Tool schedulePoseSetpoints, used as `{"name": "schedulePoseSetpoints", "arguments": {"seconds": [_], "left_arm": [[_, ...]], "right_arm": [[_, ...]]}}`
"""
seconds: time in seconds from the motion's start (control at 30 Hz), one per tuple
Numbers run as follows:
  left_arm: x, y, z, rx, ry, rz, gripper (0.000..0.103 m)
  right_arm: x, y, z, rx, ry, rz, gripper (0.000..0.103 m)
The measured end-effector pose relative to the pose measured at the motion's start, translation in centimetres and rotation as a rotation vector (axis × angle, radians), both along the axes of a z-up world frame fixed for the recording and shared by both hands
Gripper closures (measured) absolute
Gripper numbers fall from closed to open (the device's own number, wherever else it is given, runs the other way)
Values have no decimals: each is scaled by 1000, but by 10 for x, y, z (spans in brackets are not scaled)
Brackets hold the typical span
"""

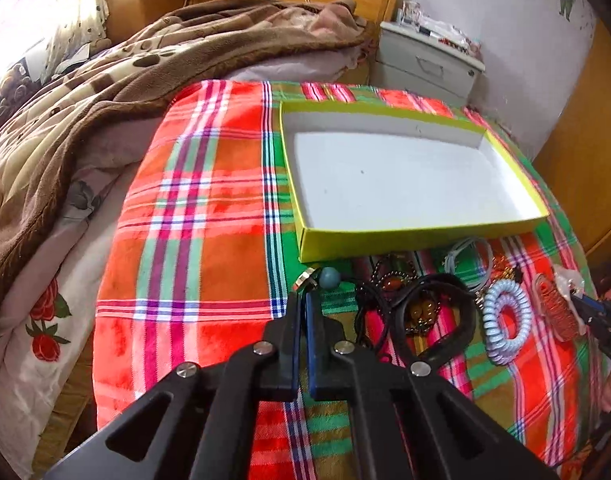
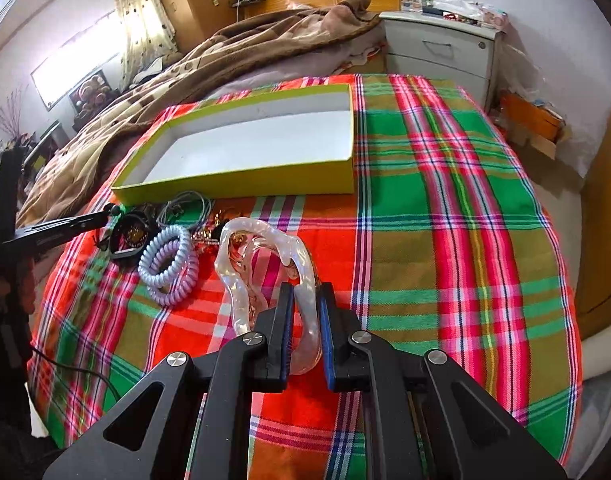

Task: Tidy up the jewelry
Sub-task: 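Grasp the black cord hair tie with teal bead using the left gripper, then lower the claw clip into the yellow box with right gripper while left lowers the hair tie in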

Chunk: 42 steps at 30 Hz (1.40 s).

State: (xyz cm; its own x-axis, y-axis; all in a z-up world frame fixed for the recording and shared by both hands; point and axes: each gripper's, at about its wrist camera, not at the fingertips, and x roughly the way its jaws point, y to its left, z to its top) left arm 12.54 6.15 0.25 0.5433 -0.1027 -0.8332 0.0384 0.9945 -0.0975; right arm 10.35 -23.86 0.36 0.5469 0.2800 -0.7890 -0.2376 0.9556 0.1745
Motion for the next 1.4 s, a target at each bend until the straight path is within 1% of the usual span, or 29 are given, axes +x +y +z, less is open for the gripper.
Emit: {"name": "schedulePoseSetpoints", "arguments": {"seconds": [0.07,0.33,0.43,0.57,0.6,0.67,0.7,0.73,0.8,0.87,0.93,1.0,1.1,1.17,1.2,1.23,1.27,1.33,1.4], "left_arm": [[-3,2,6,-2,-15,-1,101],[-11,11,24,-11,-63,5,101],[-11,17,25,-8,-66,17,101],[-8,24,18,-24,-45,19,100],[-7,25,16,-27,-40,25,98],[-5,21,11,13,-44,2,85],[-3,20,9,17,-39,-5,69],[-1,19,6,9,-27,-24,60],[2,15,3,5,-19,-52,60],[3,8,2,37,-38,-87,60],[9,3,-4,58,-11,-106,60],[11,2,-11,63,22,-103,60],[9,-2,-14,83,13,-112,60],[9,-1,-13,71,15,-107,61],[9,0,-13,81,14,-100,71],[9,-1,-13,109,13,-97,81],[8,-2,-12,114,14,-99,83],[9,0,-11,104,19,-95,91],[10,4,-11,102,19,-87,92]], "right_arm": [[-1,-1,4,16,-9,-5,90],[-3,-1,22,24,-61,-32,90],[-4,-2,26,34,-74,-37,90],[-3,0,26,40,-73,-42,90],[-2,0,26,42,-72,-45,90],[-1,-1,25,46,-69,-46,90],[0,-1,24,47,-67,-46,90],[1,-2,24,46,-65,-48,90],[1,-1,23,43,-63,-48,90],[2,0,23,44,-59,-48,90],[3,1,23,44,-59,-48,90],[4,1,23,47,-59,-49,90],[5,2,24,44,-59,-46,90],[7,3,24,41,-57,-45,90],[8,4,25,40,-56,-45,90],[8,4,25,40,-57,-44,90],[9,5,26,40,-59,-44,90],[11,5,27,43,-63,-46,90],[12,5,29,45,-67,-50,90]]}}
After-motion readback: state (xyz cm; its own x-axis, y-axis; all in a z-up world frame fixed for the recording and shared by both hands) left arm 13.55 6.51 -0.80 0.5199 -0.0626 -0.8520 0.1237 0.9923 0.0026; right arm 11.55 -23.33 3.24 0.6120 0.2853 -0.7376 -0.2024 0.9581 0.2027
